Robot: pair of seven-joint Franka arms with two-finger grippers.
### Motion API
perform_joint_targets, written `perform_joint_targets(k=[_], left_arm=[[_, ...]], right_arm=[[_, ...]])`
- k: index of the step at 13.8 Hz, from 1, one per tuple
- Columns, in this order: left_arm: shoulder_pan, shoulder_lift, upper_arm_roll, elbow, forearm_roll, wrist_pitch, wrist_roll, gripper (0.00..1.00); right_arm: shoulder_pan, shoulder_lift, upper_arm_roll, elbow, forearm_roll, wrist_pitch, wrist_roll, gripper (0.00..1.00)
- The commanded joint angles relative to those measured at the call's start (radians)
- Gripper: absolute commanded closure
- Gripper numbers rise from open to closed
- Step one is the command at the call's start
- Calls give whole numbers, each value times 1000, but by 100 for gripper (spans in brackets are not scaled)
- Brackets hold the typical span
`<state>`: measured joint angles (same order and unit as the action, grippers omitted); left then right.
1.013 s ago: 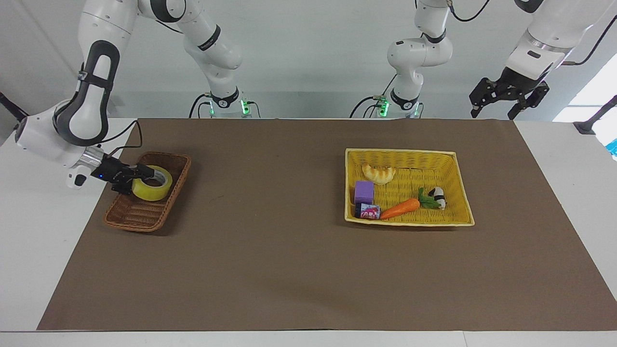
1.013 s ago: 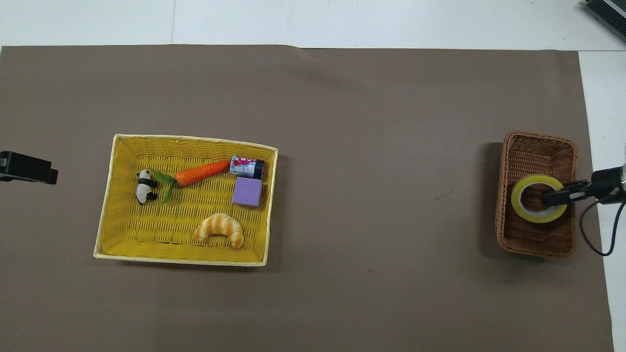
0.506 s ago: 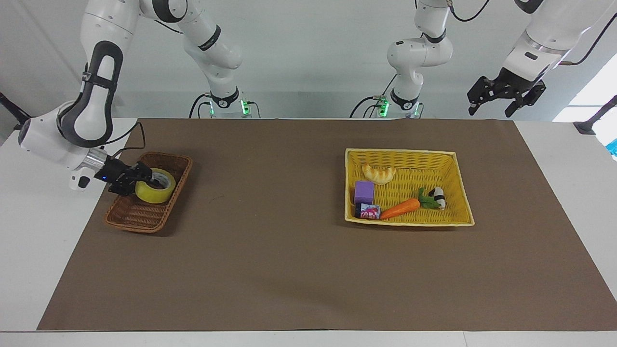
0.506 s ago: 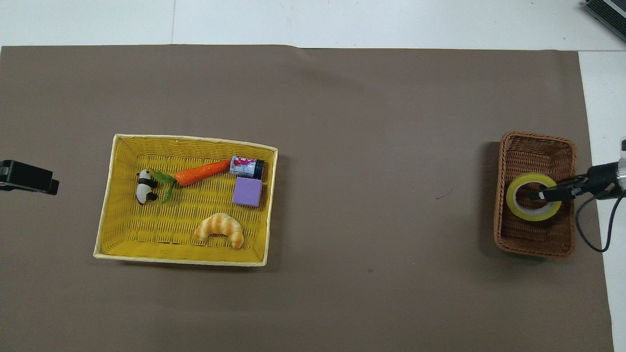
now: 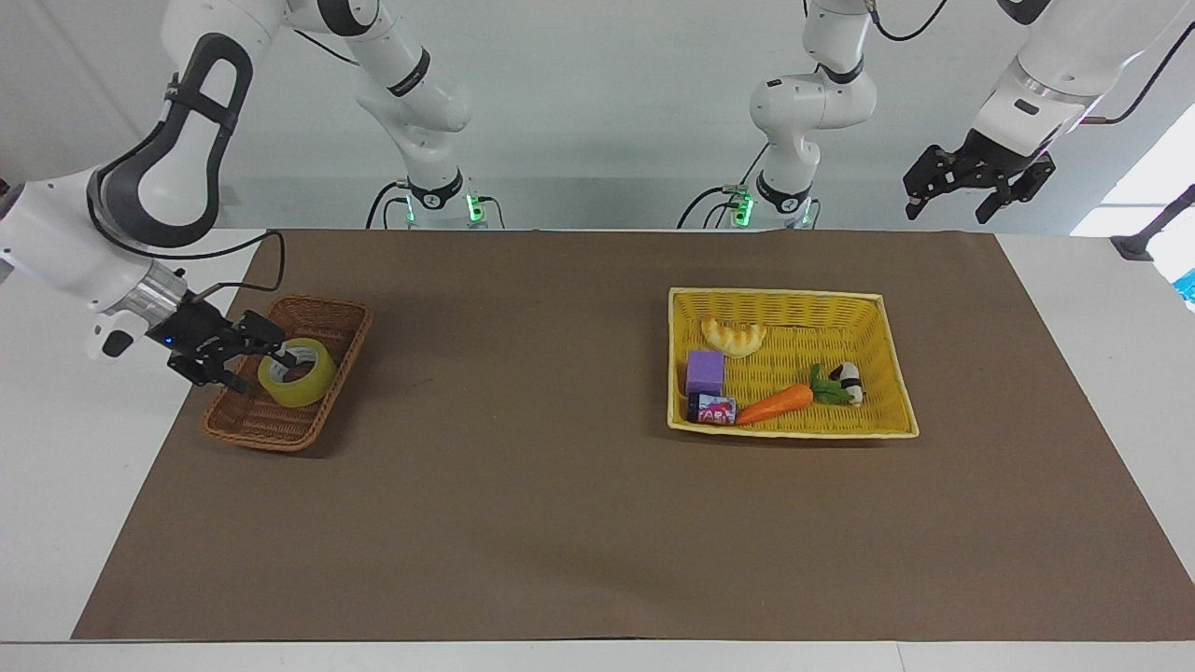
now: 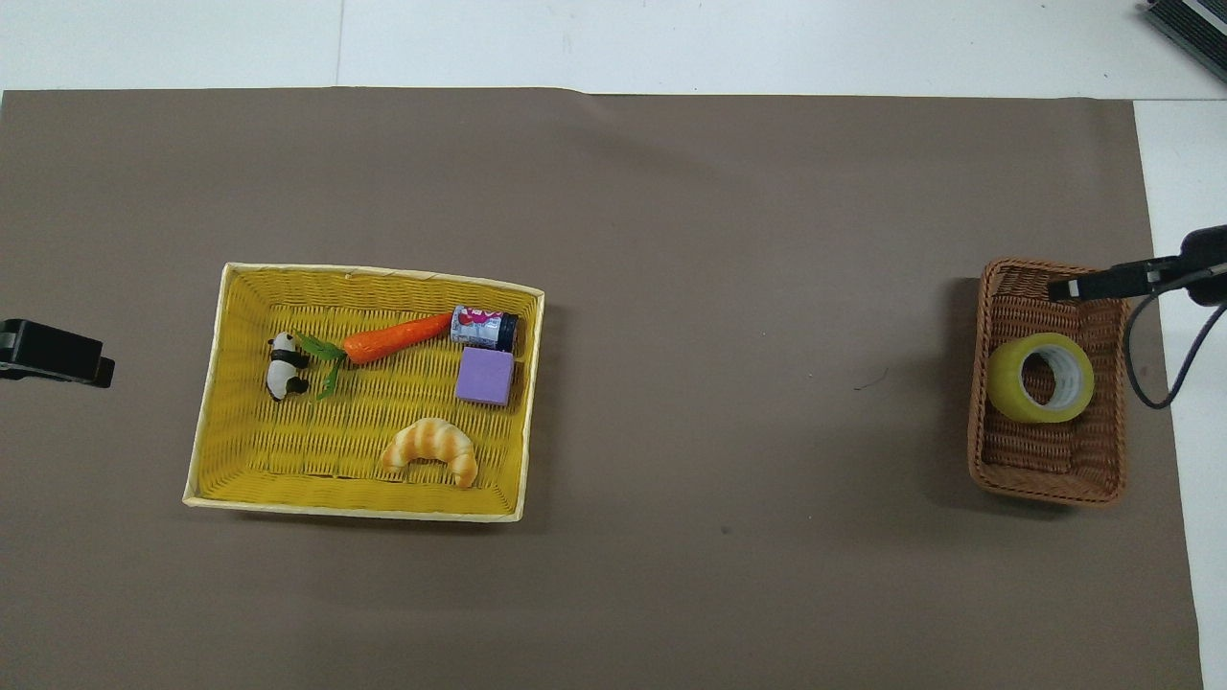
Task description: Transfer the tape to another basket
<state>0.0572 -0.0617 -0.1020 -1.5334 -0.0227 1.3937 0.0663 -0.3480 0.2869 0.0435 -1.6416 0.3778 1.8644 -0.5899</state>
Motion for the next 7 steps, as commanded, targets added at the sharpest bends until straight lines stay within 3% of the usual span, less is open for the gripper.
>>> perform_joint_targets(k=[1, 5, 7], left_arm=[[9, -9, -1, 1, -13, -16, 10, 0], [9, -9, -1, 2, -13, -16, 10, 0], [9, -9, -1, 2, -13, -16, 10, 0]], right_arm=[[65, -20, 3, 71, -135, -5, 148, 0], [191, -127, 4, 66, -284, -27, 504, 0], [266, -178, 4, 65, -338, -98, 658, 0]])
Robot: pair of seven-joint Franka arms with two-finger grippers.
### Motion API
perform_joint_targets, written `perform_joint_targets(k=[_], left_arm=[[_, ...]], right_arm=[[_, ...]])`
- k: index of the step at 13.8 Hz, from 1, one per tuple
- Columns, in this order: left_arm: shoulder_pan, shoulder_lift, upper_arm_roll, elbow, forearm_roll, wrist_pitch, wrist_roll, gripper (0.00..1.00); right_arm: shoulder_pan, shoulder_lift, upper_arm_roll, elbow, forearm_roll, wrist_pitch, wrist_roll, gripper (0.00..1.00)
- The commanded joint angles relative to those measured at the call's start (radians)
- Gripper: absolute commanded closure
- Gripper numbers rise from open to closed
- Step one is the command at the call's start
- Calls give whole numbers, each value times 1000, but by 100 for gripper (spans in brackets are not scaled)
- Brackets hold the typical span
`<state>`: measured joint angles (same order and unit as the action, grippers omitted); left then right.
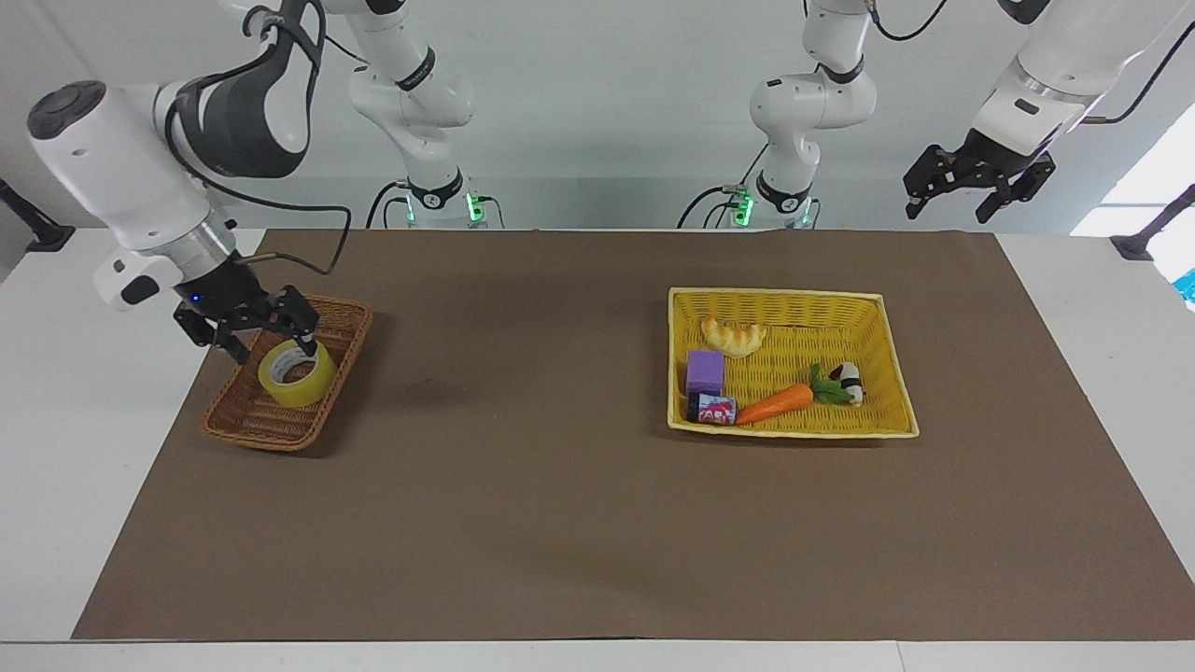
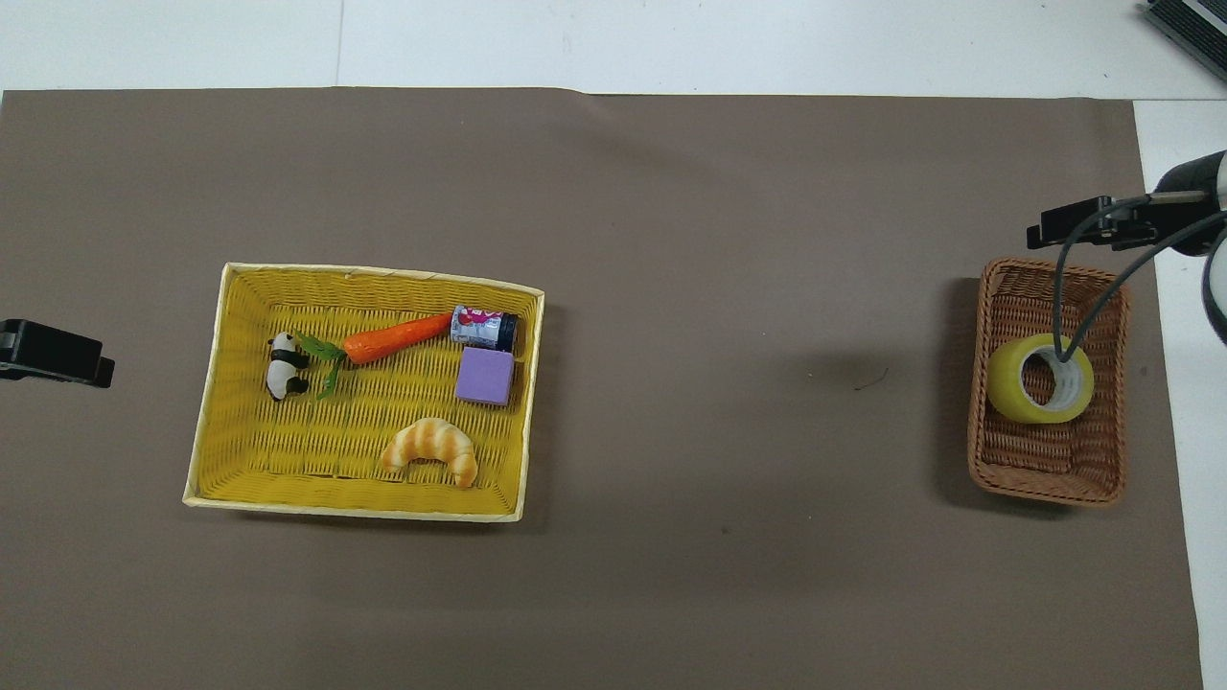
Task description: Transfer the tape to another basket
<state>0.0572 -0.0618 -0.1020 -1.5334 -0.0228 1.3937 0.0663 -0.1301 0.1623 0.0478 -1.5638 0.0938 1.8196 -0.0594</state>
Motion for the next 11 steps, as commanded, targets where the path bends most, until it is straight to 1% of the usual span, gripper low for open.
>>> perform_joint_targets(k=[1, 2, 5, 7, 8, 10, 11], left_arm=[[9, -9, -1, 1, -13, -16, 10, 0], [9, -9, -1, 2, -13, -16, 10, 0], [9, -9, -1, 2, -13, -16, 10, 0], [9, -9, -1, 2, -13, -16, 10, 0], [9, -9, -1, 2, -13, -16, 10, 0], [9, -9, -1, 2, -13, -16, 10, 0], [9, -9, -1, 1, -13, -16, 10, 0]], right_arm=[[76, -79, 0, -16, -63, -93, 192, 0], [86, -107, 0, -16, -66, -132, 232, 0], [84, -185, -6, 2, -65, -212, 236, 0], [76, -227, -13, 19, -65, -290, 237, 0], [70, -253, -11, 2, -63, -298, 237, 0], [64, -302, -14, -76, -63, -295, 239, 0], [64, -313, -13, -91, -63, -292, 237, 0]])
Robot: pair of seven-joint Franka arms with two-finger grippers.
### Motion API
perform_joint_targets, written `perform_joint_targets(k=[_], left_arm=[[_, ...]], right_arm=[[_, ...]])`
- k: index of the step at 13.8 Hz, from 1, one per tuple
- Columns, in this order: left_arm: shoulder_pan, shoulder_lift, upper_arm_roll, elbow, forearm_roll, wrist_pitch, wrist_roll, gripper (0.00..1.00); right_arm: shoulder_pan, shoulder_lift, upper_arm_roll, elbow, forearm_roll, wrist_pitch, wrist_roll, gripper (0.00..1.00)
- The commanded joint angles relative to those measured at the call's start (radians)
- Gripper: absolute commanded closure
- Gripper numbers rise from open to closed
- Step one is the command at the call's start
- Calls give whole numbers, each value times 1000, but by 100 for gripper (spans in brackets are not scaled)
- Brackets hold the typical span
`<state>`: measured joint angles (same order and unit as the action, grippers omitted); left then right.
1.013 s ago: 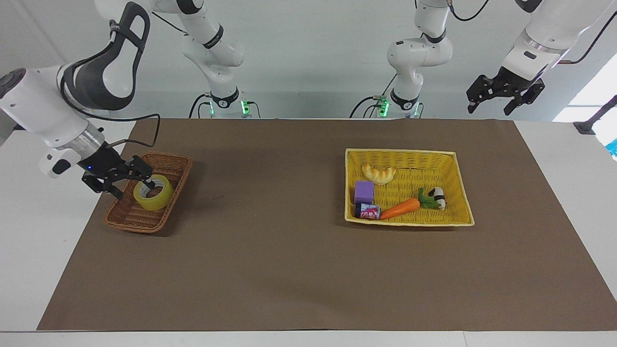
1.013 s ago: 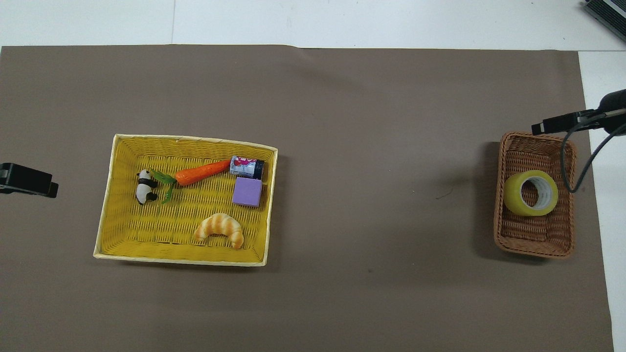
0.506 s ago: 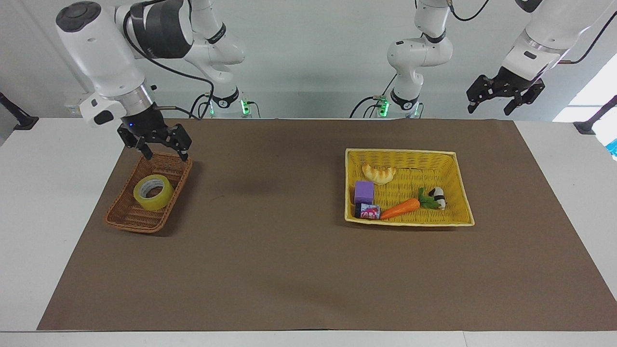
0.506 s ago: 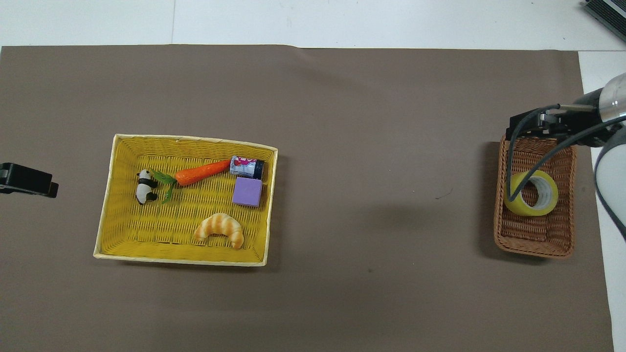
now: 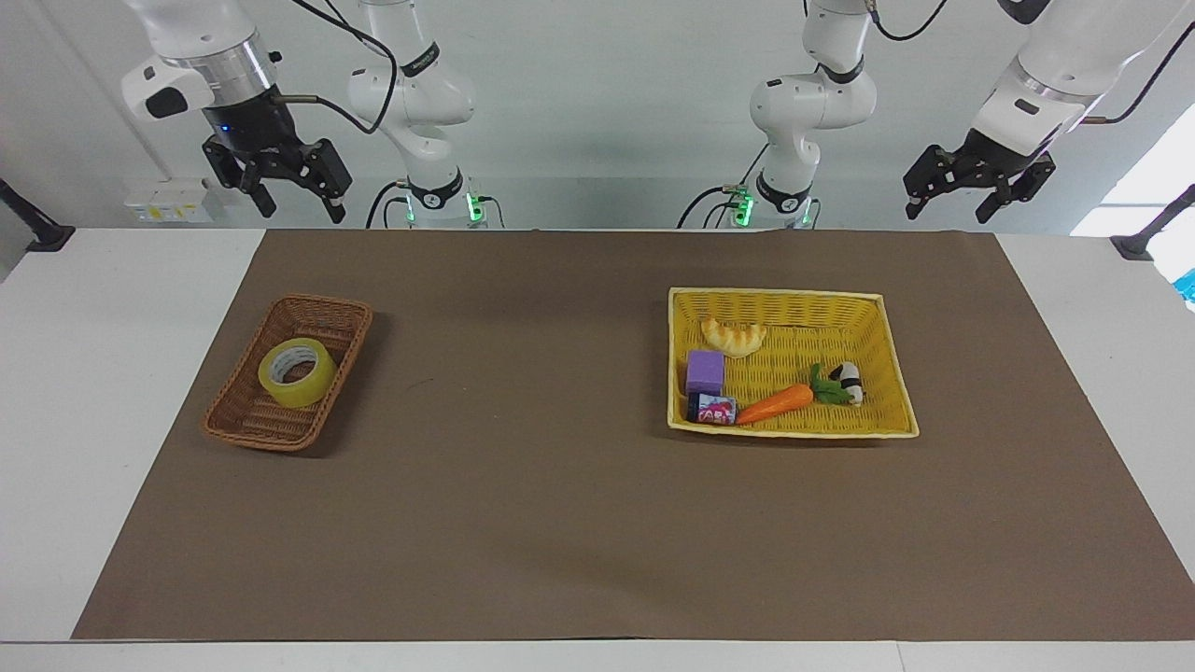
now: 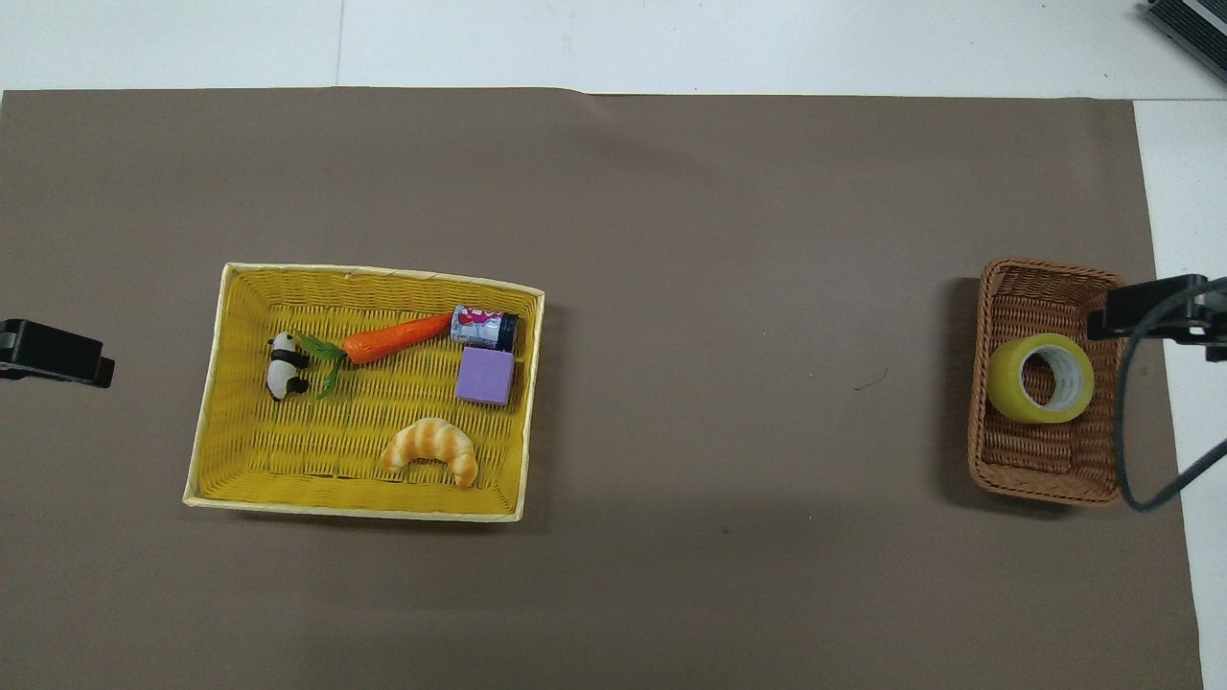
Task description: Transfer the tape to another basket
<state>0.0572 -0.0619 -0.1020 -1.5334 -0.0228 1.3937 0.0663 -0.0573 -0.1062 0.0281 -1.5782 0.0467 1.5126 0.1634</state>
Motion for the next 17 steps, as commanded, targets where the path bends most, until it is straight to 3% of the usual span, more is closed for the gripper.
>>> perform_joint_targets(k=[1, 4, 7, 17], left_arm=[[9, -9, -1, 2, -13, -16, 10, 0], [9, -9, -1, 1, -13, -16, 10, 0], [9, -9, -1, 2, -13, -16, 10, 0], [9, -9, -1, 2, -13, -16, 10, 0]], right_arm=[[-7, -41, 7, -72, -18, 12, 4, 0], [-7, -38, 7, -63, -16, -15, -1, 0], [-15, 29, 6, 27, -19, 0, -4, 0], [4, 5, 6, -5, -61, -6, -73, 0]])
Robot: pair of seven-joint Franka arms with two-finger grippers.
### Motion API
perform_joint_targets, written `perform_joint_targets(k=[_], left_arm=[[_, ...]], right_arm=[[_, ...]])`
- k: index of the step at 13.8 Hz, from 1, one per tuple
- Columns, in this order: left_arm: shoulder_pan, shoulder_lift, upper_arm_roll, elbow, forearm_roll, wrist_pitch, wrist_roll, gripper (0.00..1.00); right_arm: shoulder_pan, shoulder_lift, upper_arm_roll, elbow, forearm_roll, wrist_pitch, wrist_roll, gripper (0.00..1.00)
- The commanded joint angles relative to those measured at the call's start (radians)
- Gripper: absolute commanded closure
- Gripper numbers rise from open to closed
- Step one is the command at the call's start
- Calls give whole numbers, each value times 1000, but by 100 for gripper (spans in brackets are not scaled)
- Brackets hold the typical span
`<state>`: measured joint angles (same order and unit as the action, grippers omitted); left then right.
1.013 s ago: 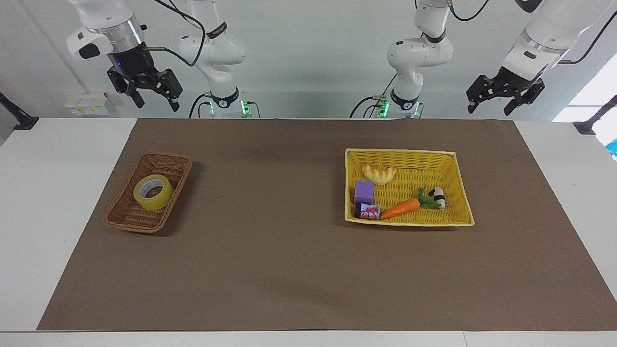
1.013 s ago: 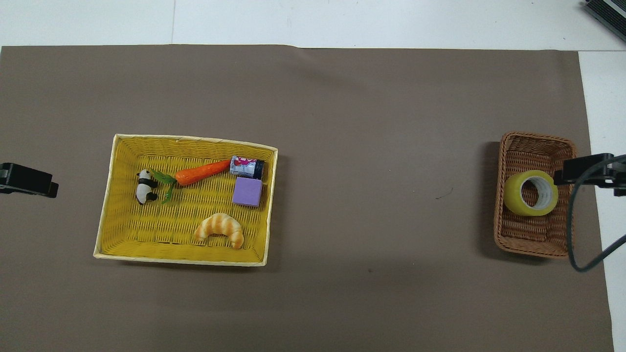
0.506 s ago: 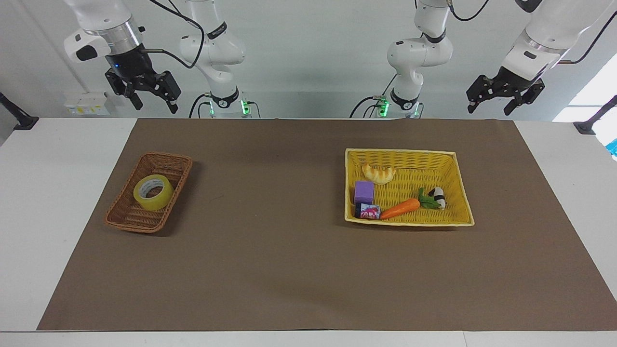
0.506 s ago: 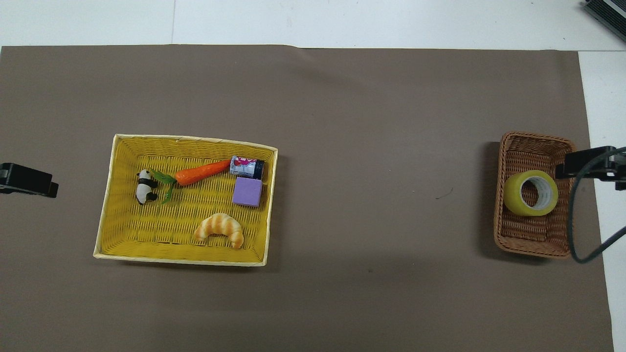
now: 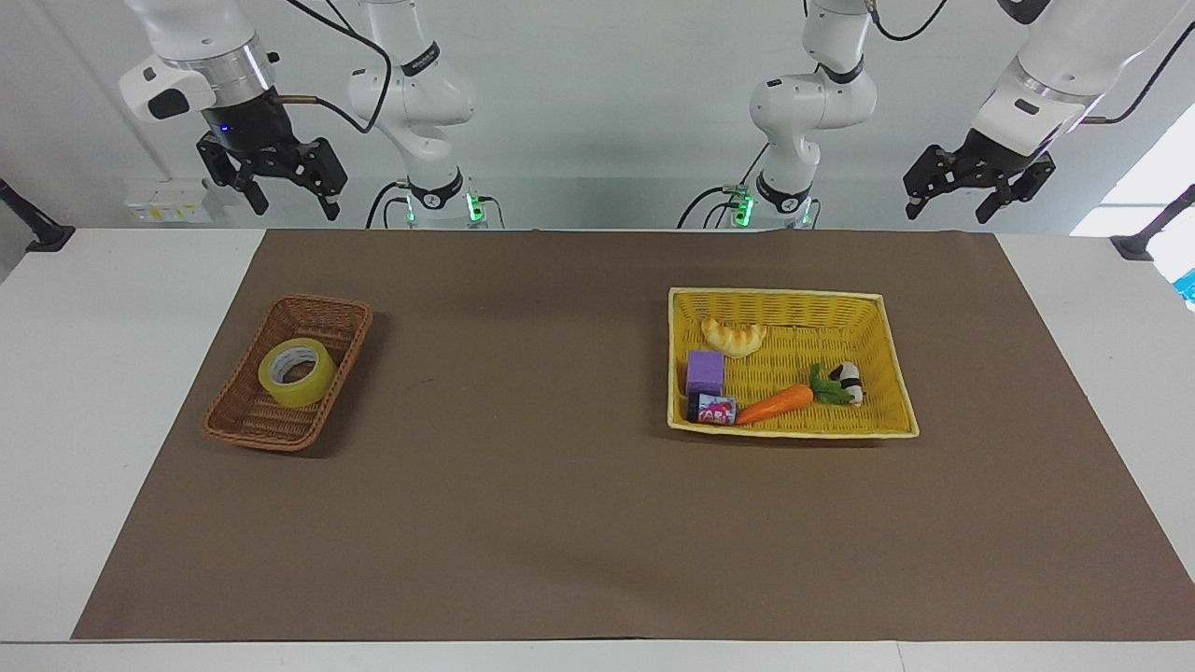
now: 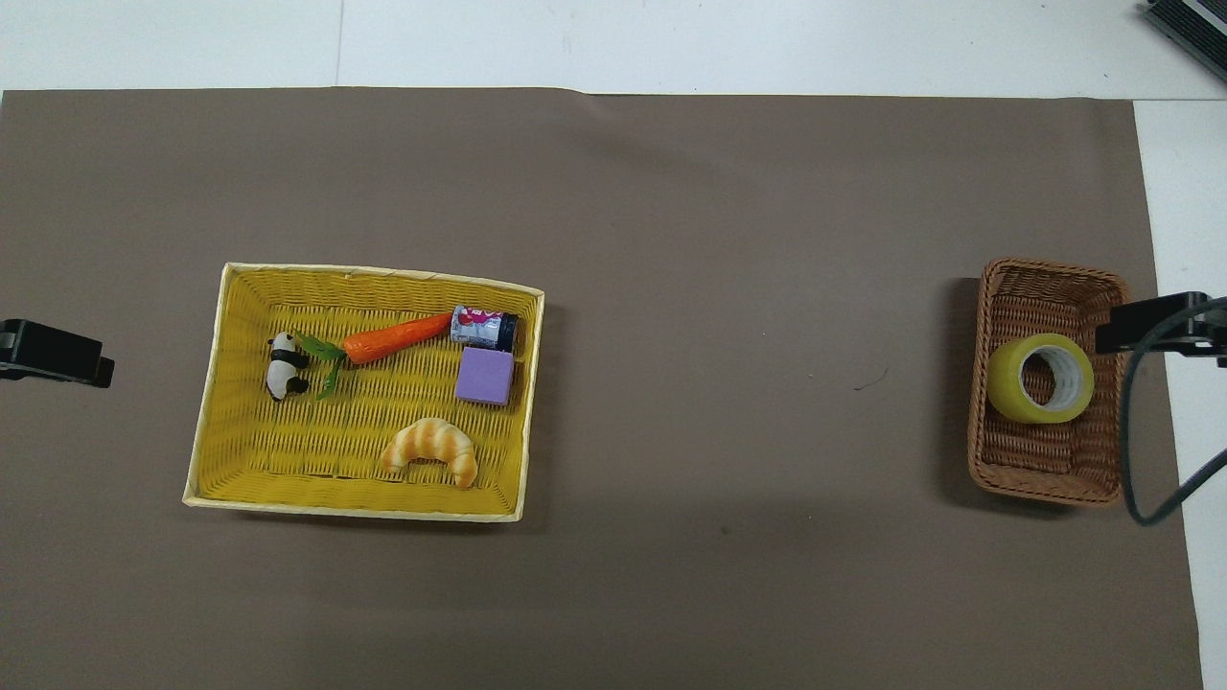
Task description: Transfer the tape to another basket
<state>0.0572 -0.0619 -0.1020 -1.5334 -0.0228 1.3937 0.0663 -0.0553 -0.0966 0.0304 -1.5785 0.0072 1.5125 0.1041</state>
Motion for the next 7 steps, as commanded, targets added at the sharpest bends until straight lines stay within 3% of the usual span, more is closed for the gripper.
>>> perform_joint_targets(k=[1, 7], left_arm=[[9, -9, -1, 2, -13, -16, 10, 0], [9, -9, -1, 1, -13, -16, 10, 0]], right_arm=[[0, -5, 3, -6, -13, -8, 3, 0], [2, -17, 6, -21, -7, -14, 16, 0]])
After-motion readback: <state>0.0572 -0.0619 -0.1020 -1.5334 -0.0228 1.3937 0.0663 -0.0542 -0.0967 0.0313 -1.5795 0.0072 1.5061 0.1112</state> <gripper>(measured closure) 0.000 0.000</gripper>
